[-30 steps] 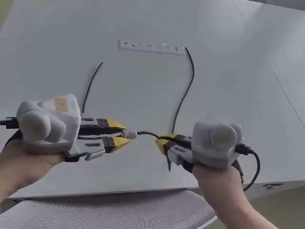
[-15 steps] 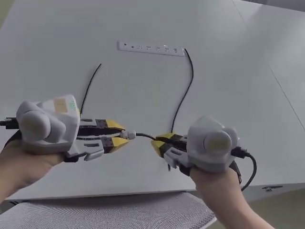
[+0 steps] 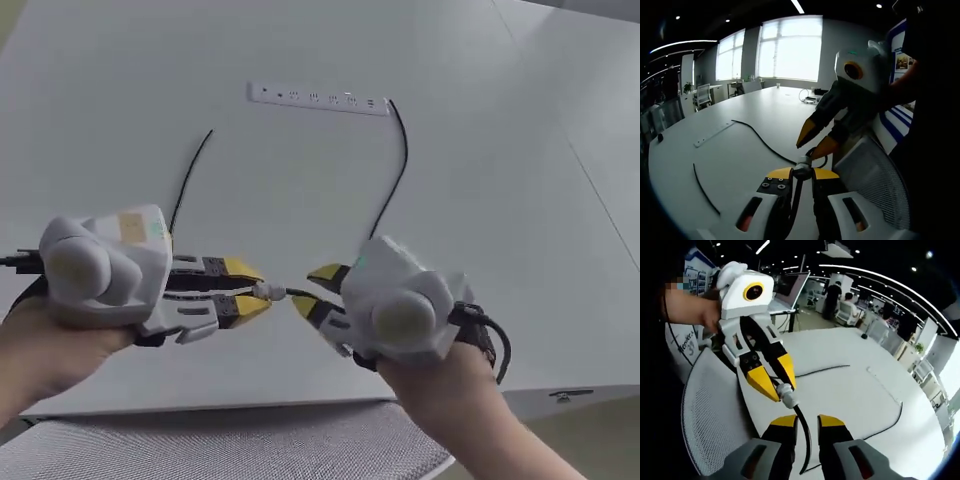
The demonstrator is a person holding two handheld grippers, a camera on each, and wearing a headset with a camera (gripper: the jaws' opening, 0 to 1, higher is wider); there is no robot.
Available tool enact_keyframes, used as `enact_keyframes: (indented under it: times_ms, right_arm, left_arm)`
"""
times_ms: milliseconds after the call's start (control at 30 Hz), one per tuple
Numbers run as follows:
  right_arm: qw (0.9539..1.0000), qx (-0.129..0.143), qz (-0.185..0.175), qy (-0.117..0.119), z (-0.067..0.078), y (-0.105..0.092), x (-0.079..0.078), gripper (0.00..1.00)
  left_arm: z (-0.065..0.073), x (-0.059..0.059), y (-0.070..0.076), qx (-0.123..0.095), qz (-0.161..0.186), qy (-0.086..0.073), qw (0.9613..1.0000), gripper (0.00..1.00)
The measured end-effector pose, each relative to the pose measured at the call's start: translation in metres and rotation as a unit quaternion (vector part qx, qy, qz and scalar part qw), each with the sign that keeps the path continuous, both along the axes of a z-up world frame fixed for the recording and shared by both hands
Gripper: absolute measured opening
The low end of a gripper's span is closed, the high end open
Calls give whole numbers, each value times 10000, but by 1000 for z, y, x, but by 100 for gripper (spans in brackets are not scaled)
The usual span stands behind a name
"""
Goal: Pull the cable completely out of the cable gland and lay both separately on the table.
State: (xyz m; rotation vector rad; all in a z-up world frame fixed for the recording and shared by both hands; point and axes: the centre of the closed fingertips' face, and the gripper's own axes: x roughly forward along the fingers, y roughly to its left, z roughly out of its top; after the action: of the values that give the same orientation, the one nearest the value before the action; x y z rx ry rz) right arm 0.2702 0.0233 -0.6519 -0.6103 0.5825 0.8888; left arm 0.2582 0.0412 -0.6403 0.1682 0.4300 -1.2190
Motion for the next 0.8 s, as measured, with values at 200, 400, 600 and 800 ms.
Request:
enact_keyframes:
  times_ms: [200,400,600,800]
  right_arm:
    - [9942,-753,669,-372,0,6,-1,6]
    - [9915,-876,855,-441,-4,10,-5,1]
    - [9931,-779,817,-322,-5,11,-4,0]
    - [9973,-575,440,-132,-6,1,6,0]
  left_arm:
    - [1,4,-1,38,-41,-20,10000,15]
    - [-1,5,-1,75,-100,-25,9999,15]
    - [-3,6,1,73,-96,-1,9999,15]
    - [0,13,6,45,32,12,10000,15]
